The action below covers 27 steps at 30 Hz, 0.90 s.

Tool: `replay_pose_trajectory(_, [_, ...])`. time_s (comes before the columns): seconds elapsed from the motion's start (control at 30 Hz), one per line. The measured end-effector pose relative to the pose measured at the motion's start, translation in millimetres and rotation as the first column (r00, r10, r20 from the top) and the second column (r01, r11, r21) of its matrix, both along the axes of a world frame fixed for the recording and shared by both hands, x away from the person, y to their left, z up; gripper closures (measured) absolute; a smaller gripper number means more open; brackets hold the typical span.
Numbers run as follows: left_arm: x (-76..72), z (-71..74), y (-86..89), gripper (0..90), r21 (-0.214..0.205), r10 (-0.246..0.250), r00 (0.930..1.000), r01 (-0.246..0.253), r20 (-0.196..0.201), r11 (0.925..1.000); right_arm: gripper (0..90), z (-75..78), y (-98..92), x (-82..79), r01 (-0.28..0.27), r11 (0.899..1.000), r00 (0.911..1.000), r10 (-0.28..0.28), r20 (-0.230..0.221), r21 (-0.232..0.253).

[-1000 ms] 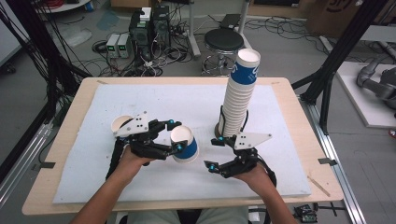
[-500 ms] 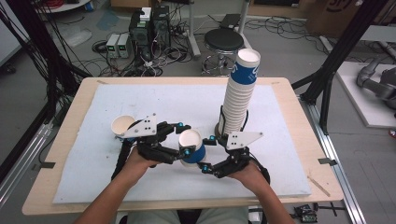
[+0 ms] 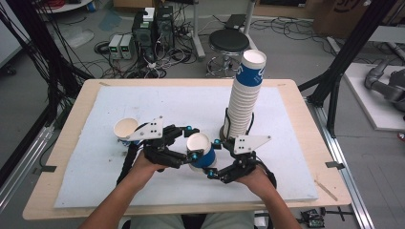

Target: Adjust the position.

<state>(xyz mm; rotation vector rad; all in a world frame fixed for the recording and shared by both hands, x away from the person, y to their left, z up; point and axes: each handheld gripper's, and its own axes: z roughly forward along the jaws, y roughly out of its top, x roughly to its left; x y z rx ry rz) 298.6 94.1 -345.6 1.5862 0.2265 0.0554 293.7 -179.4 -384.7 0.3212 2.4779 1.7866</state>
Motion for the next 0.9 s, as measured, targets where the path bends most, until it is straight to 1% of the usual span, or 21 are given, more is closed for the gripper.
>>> replay_pose_trajectory(0.07, [0.1, 0.3, 0.7, 32.4, 0.003, 0.0, 1.0, 0.0, 0.006, 1.0, 25.5, 0.5, -1.0, 0.8, 0.001, 1.0, 1.0, -0.001, 0.007, 0.0])
replay_pose_trajectory(0.2, [0.0, 0.5, 1.4, 32.5, 0.002, 0.0, 1.0, 0.0, 0.006, 1.0, 30.3, 3.2, -1.8, -0.2, -0.008, 1.0, 0.9997, 0.009, 0.022, -0.014])
replay_pose_trajectory(0.27, [-0.2, 0.3, 1.6, 32.4, 0.011, 0.0, 1.0, 0.0, 0.005, 0.9999, 32.0, 4.3, -2.1, 0.0, 0.002, 1.0, 0.9994, -0.001, 0.033, -0.028])
replay_pose_trajectory(0.4, [-0.3, -0.8, 1.6, 31.5, 0.036, 0.0, 1.0, 0.0, 0.007, 0.9994, 34.1, 5.0, -2.0, -0.1, -0.002, 0.998, 0.9993, 0.004, 0.036, -0.059])
replay_pose_trajectory(0.43, [-1.0, -0.6, 1.1, 29.5, 0.051, 0.008, 0.9999, -0.009, 0.015, 0.9987, 34.3, 5.2, -2.0, 0.0, -0.003, 0.998, 0.9993, 0.005, 0.038, -0.066])
replay_pose_trajectory(0.47, [-1.5, -0.1, 0.0, 22.1, 0.071, 0.024, 0.9997, -0.025, 0.008, 0.9972, 34.4, 5.8, -1.7, -0.1, -0.003, 0.997, 0.9993, 0.005, 0.037, -0.072])
replay_pose_trajectory(0.5, [-1.1, 0.4, -0.9, 12.7, 0.088, 0.023, 0.9997, -0.022, -0.012, 0.9959, 34.5, 6.6, -1.6, -0.2, -0.003, 0.997, 0.9992, 0.006, 0.039, -0.083])
replay_pose_trajectory(0.53, [-0.7, 0.8, -0.8, 10.7, 0.09, 0.002, 0.9997, 0.0, -0.023, 0.9959, 34.5, 7.6, -1.5, -0.4, -0.003, 0.995, 0.9989, 0.007, 0.046, -0.096])
replay_pose_trajectory(0.57, [-0.9, 1.3, -0.3, 10.9, 0.097, -0.003, 0.9997, 0.005, -0.025, 0.9952, 34.5, 8.6, -1.5, -0.2, -0.012, 0.995, 0.9989, 0.017, 0.045, -0.102])
replay_pose_trajectory(0.63, [-0.5, 2.7, 1.7, 10.9, 0.115, -0.006, 0.9997, 0.009, -0.025, 0.9933, 34.5, 11.1, -2.0, 0.0, -0.01, 0.993, 0.9986, 0.016, 0.05, -0.119])
replay_pose_trajectory(0.7, [0.0, 4.0, 5.4, 10.9, 0.12, -0.003, 0.9997, 0.005, -0.024, 0.9927, 34.5, 14.1, -2.7, 0.3, -0.011, 0.99, 0.9983, 0.019, 0.054, -0.142])
replay_pose_trajectory(0.8, [1.1, 6.0, 12.4, 10.9, 0.122, 0.004, 0.9994, 0.0, -0.033, 0.9925, 34.5, 19.9, -4.7, 1.4, -0.012, 0.987, 0.9977, 0.023, 0.064, -0.162])
replay_pose_trajectory(0.83, [1.4, 7.2, 15.1, 10.9, 0.132, 0.005, 0.9994, -0.001, -0.034, 0.9912, 34.5, 22.1, -5.1, 1.9, -0.01, 0.985, 0.9976, 0.021, 0.066, -0.17])
replay_pose_trajectory(0.9, [1.4, 9.6, 18.3, 10.9, 0.149, 0.005, 0.9994, 0.0, -0.035, 0.9889, 34.5, 26.4, -5.4, 3.4, 0.0, 0.98, 0.9965, 0.017, 0.081, -0.201])
